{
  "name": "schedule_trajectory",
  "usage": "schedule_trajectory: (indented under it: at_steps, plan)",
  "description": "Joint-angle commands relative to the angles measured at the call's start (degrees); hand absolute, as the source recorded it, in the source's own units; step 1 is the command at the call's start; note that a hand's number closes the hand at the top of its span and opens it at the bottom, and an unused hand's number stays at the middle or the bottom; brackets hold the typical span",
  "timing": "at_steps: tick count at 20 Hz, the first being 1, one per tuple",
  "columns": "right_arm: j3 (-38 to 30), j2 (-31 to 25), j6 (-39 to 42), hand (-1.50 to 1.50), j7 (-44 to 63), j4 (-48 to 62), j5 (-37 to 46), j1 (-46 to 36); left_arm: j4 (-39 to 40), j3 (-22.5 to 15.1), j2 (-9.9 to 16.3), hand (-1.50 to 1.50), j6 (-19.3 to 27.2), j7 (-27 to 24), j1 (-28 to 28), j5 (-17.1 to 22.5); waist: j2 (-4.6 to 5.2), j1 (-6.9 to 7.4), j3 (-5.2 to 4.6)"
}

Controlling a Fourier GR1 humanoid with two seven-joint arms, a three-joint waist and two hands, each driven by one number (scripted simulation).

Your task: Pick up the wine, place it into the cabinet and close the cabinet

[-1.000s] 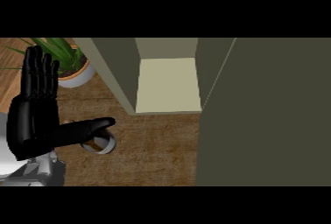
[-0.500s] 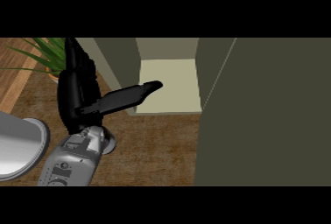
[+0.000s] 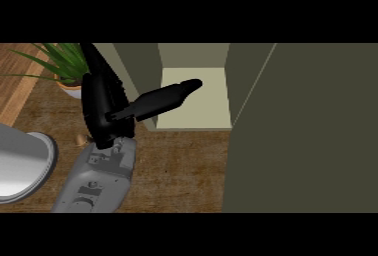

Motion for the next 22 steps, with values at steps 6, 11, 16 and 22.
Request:
schedule_trajectory:
  at_steps: [6, 11, 16, 22]
  plan:
    - [2.91, 0.24, -3.37, -1.5, 7.26, -9.49, 0.94, -0.02, -0.1, -6.86, -1.78, -1.5, 5.68, 9.06, -7.38, -5.35, -0.31, -0.56, 0.59]
    - [-0.42, -1.15, -3.83, -1.5, 10.15, -9.74, -1.57, -2.73, 1.65, -8.3, -1.8, -1.5, 7.59, 14.69, -10.95, -12.34, -0.16, -0.45, 0.63]
    - [1.49, -0.66, -5.65, -1.5, 12.85, -12.28, 0.05, -3.43, -3.22, -5.38, -1.84, -1.5, 0.77, 23.49, -12.3, -19.23, -0.4, 0.4, 0.62]
    - [4.36, -0.85, -5.4, -1.5, 11.88, -14.86, 0.94, 0.24, -6.01, -3.7, -1.87, -1.5, -0.82, 24.76, -9.31, -22.99, -0.34, 0.03, 0.61]
